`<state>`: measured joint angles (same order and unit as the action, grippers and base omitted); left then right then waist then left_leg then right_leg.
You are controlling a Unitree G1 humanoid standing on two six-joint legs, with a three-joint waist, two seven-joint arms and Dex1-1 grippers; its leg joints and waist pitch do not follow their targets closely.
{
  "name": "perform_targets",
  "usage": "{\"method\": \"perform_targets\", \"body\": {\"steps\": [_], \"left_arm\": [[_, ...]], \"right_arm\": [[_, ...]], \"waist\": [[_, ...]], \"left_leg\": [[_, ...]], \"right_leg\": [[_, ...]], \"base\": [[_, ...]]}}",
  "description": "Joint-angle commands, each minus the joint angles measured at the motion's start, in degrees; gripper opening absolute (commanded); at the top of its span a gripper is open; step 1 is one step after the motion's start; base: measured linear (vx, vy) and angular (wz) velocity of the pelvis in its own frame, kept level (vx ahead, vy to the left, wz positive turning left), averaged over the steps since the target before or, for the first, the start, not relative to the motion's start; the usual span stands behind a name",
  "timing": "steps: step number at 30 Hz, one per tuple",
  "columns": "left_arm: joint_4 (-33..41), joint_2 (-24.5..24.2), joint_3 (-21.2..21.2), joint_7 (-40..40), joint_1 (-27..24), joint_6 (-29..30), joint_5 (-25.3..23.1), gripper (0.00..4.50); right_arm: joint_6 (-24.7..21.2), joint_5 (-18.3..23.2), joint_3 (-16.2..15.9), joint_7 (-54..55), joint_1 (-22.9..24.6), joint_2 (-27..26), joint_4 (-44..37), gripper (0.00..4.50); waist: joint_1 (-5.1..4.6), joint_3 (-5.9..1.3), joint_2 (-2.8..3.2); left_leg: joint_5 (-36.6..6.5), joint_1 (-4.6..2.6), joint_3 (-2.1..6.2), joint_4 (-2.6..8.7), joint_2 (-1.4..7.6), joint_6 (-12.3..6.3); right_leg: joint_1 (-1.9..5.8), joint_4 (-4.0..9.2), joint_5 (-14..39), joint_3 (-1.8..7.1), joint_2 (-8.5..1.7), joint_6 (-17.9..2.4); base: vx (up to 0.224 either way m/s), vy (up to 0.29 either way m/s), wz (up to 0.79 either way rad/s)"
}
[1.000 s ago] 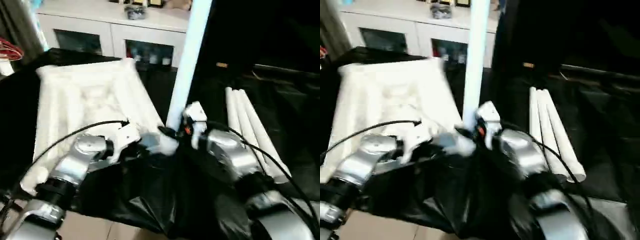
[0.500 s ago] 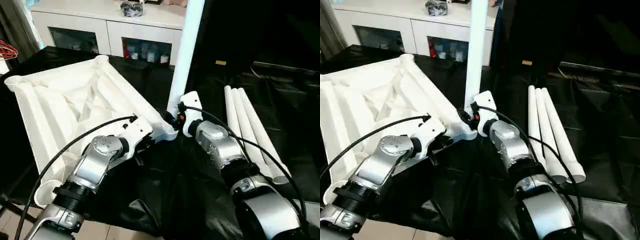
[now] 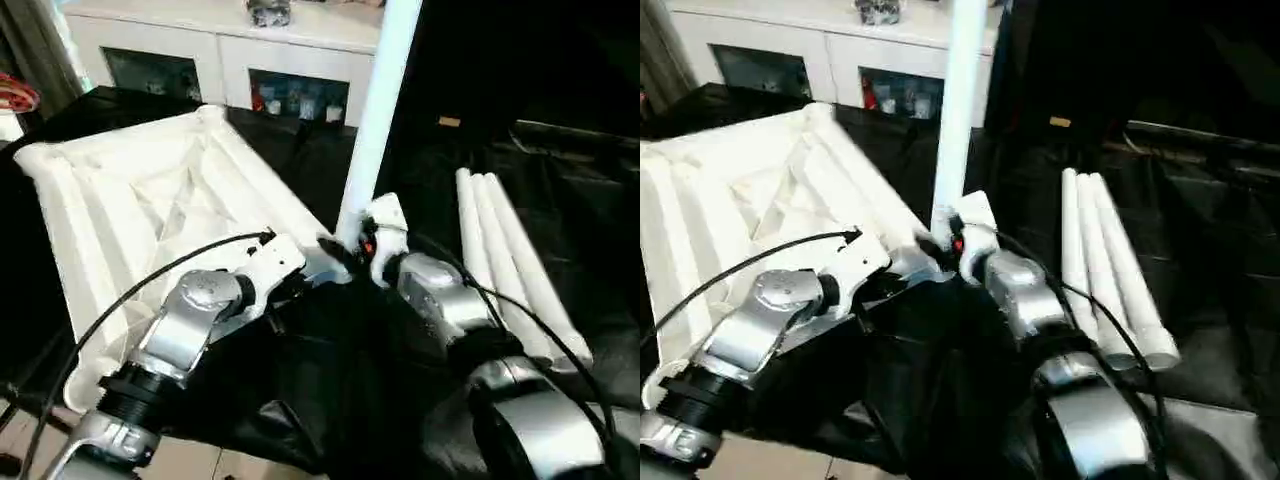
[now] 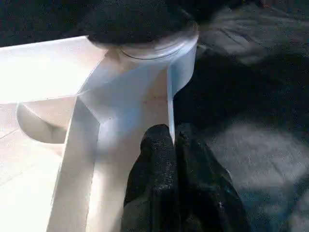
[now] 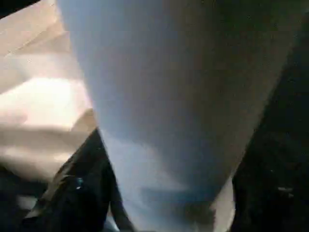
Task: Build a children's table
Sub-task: Insert table leg to table base, then rotate leg to tighten
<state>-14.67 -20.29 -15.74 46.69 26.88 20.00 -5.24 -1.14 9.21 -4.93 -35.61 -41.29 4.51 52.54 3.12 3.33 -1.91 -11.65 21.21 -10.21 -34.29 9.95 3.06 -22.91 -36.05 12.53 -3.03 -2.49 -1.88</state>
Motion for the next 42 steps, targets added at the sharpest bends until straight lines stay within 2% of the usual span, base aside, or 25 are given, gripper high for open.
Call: {"method": "perform_targets", "body": {"steps": [1, 2, 4, 5, 6, 7, 8, 11, 12, 16, 19, 23, 24, 28, 29, 36, 38, 40, 41, 42], "left_arm": [[2.39, -0.02, -0.01, 1.79, 1.50, -4.16, 2.06, 0.00], [2.20, -0.31, -0.12, 2.47, 1.56, -4.73, 2.18, 0.00], [1.70, -0.94, -0.24, 4.16, 1.66, -6.16, 2.62, 0.00], [1.49, -1.31, -0.28, 5.26, 1.67, -7.16, 2.98, 0.00], [1.31, -1.65, -0.27, 6.45, 1.63, -8.16, 3.48, 0.00], [1.14, -1.87, -0.24, 7.26, 1.61, -8.92, 3.82, 0.00], [1.17, -2.22, -0.07, 9.37, 1.39, -9.31, 5.04, 0.00], [0.98, -3.78, -0.55, 15.59, 0.75, -11.18, 7.56, 0.00], [0.98, -3.78, -0.55, 15.59, 0.75, -11.18, 7.56, 0.00], [-0.11, -5.00, -1.45, 19.58, 0.76, -12.58, 8.23, 0.00], [-0.77, -5.56, -1.81, 20.98, 0.88, -13.32, 8.24, 0.00], [-0.98, -5.97, -1.91, 22.70, 0.90, -13.61, 8.85, 0.00], [-1.00, -6.04, -1.96, 22.86, 0.91, -13.62, 8.87, 0.00], [-1.78, -6.17, -1.89, 23.59, 1.04, -14.49, 8.56, 0.00], [-2.09, -6.17, -1.87, 23.74, 1.12, -14.73, 8.47, 0.00], [-3.44, -5.71, -1.54, 22.60, 1.52, -15.32, 8.02, 0.00], [-4.10, -5.06, -1.20, 20.79, 1.85, -15.26, 7.59, 0.00], [-5.46, -4.00, -0.72, 17.79, 2.57, -15.45, 6.60, 0.00], [-6.22, -3.44, -0.51, 16.28, 3.02, -15.41, 6.09, 0.00], [-7.75, -2.13, -0.22, 12.70, 3.99, -15.04, 4.76, 0.00]], "right_arm": [[-1.81, 0.62, -0.93, -3.47, 0.61, 0.96, -1.78, 3.54], [-2.24, 0.83, -0.95, -5.18, 0.91, 1.50, -2.81, 3.60], [-3.20, 1.06, -1.71, -9.15, 1.84, 3.12, -5.51, 3.60], [-3.54, 1.00, -2.28, -11.35, 2.37, 4.07, -6.84, 3.60], [-3.80, 0.94, -2.83, -13.16, 2.76, 4.89, -7.80, 3.60], [-4.07, 0.85, -3.08, -14.30, 3.06, 5.36, -8.50, 3.60], [-4.05, 0.55, -3.92, -16.80, 3.67, 6.77, -9.81, 3.60], [-4.10, 0.09, -6.44, -24.59, 6.02, 11.07, -14.55, 3.60], [-4.10, 0.09, -6.44, -24.59, 6.02, 11.07, -14.55, 3.60], [-4.19, -1.08, -8.32, -28.55, 7.67, 13.42, -17.02, 3.60], [-3.86, -1.83, -8.71, -28.39, 8.03, 13.65, -17.05, 3.60], [-4.47, -1.50, -8.86, -28.66, 8.48, 13.78, -18.10, 3.60], [-4.56, -1.47, -8.88, -28.74, 8.52, 13.78, -18.20, 3.33], [-5.15, -1.55, -8.98, -29.41, 8.95, 13.78, -19.03, 3.13], [-5.25, -1.54, -9.01, -29.55, 9.05, 13.73, -19.09, 2.92], [-5.64, -1.45, -8.83, -28.00, 10.14, 12.50, -18.99, 2.79], [-5.56, -1.76, -8.09, -25.01, 10.14, 11.23, -17.61, 2.79], [-4.74, -2.54, -6.85, -19.55, 9.69, 9.15, -14.91, 2.79], [-4.34, -2.93, -6.27, -16.84, 9.30, 8.15, -13.48, 2.78], [-4.10, -3.76, -4.96, -10.01, 8.08, 5.87, -10.11, 2.78]], "waist": [[0.17, -4.40, 0.94], [0.38, -4.25, 1.15], [0.53, -4.24, 1.36], [0.61, -4.17, 1.25], [0.68, -4.16, 1.56], [0.80, -4.12, 1.43], [0.91, -4.08, 1.78], [1.52, -4.09, 1.80], [1.94, -4.14, 1.77], [2.15, -4.04, 1.95], [1.98, -4.07, 2.01], [1.84, -4.07, 2.02], [1.89, -4.12, 2.02], [1.97, -4.13, 2.10], [1.98, -4.14, 2.11], [1.99, -4.13, 1.75], [1.92, -4.08, 1.57], [1.61, -3.78, 1.63], [1.61, -3.78, 1.63], [1.34, -3.77, 1.78]], "left_leg": [[0.63, -0.63, 1.19, 3.31, 3.67, -5.12], [-0.47, -0.75, 1.11, 3.28, 3.76, -5.82], [-1.06, -0.82, 1.14, 3.28, 3.90, -5.67], [-1.19, -0.80, 1.14, 3.29, 3.86, -5.73], [-1.16, -0.80, 1.13, 3.21, 3.85, -5.68], [-1.21, -0.73, 1.11, 3.19, 3.83, -5.77], [-1.70, -0.82, 1.05, 3.19, 3.89, -5.52], [-1.28, -0.81, 0.98, 3.02, 3.93, -5.43], [-1.05, -0.84, 0.95, 2.94, 3.95, -5.69], [-1.96, -0.79, 1.03, 3.03, 4.04, -5.29], [-2.46, -0.70, 1.14, 3.13, 3.93, -4.39], [-2.68, -0.66, 1.18, 3.14, 3.89, -4.11], [-2.72, -0.69, 1.15, 3.11, 3.90, -4.11], [-2.78, -0.72, 1.16, 3.10, 3.95, -4.11], [-2.74, -0.70, 1.18, 3.10, 3.98, -4.08], [-2.68, -0.70, 1.13, 3.12, 3.93, -3.97], [-2.87, -0.66, 1.11, 3.14, 3.88, -3.87], [-4.36, -0.77, 1.07, 3.29, 3.74, -2.98], [-4.36, -0.77, 1.07, 3.29, 3.74, -2.98], [-5.50, -0.69, 1.19, 3.39, 3.64, -1.46]], "right_leg": [[3.83, 2.58, -12.35, 3.42, -6.03, -16.70], [3.61, 2.73, -11.19, 3.34, -6.08, -17.06], [3.62, 2.68, -10.13, 3.30, -6.09, -17.11], [3.63, 2.80, -9.76, 3.22, -6.04, -17.07], [3.64, 2.73, -9.78, 3.25, -6.00, -16.92], [3.68, 2.75, -9.44, 3.27, -6.09, -16.93], [3.60, 2.86, -8.89, 3.21, -6.06, -16.83], [3.61, 2.69, -9.26, 3.17, -5.93, -16.70], [3.63, 2.62, -9.52, 3.13, -5.94, -16.61], [3.52, 2.80, -7.63, 3.04, -6.06, -16.55], [3.66, 2.80, -6.59, 2.93, -6.02, -16.37], [3.67, 2.82, -6.60, 2.92, -5.95, -16.28], [3.69, 2.82, -6.71, 2.93, -6.04, -16.32], [3.70, 2.81, -6.69, 2.86, -5.98, -16.31], [3.71, 2.80, -6.72, 2.86, -6.02, -16.33], [3.69, 2.83, -5.72, 2.82, -6.05, -16.10], [3.69, 2.90, -4.79, 2.85, -6.10, -15.90], [3.39, 3.37, -1.42, 2.96, -6.12, -15.45], [3.39, 3.37, -1.42, 2.96, -6.12, -15.45], [3.59, 3.68, 1.52, 3.02, -6.31, -14.76]], "base": [[0.000, 0.000, 0.00], [0.000, 0.000, 0.00], [0.000, 0.000, 0.00], [0.000, 0.000, 0.00], [0.000, 0.000, 0.00], [0.000, 0.000, 0.00], [0.000, 0.000, 0.00], [0.000, 0.000, 0.00], [0.000, 0.000, 0.00], [0.000, 0.000, 0.00], [0.000, 0.000, 0.00], [0.000, 0.000, 0.00], [0.000, 0.000, 0.00], [0.000, 0.000, 0.00], [0.000, 0.000, 0.00], [0.000, 0.000, 0.00], [0.000, 0.000, 0.00], [0.000, 0.000, 0.00], [0.000, 0.000, 0.00], [0.000, 0.000, 0.00]]}}
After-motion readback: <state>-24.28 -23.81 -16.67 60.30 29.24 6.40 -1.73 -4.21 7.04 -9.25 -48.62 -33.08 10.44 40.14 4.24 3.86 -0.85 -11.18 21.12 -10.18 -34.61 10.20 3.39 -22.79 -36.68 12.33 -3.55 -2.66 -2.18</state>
